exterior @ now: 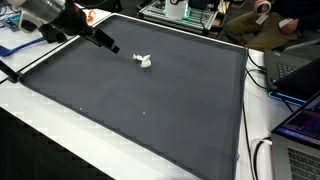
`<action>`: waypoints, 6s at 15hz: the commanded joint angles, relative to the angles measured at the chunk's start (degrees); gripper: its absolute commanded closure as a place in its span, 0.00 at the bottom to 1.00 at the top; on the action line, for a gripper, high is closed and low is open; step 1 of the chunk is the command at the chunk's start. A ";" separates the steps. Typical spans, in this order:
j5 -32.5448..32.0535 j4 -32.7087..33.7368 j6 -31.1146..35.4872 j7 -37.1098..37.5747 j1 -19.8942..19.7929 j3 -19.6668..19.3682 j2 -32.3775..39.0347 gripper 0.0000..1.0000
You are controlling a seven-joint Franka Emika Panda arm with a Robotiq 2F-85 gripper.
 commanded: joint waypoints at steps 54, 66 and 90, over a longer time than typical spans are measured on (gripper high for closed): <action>2.42 25.84 -19.10 11.51 -1.04 0.34 22.45 0.00; -4.22 30.26 -23.63 8.82 6.72 -0.38 22.31 0.00; -6.98 29.14 -21.54 7.81 10.21 0.68 15.67 0.00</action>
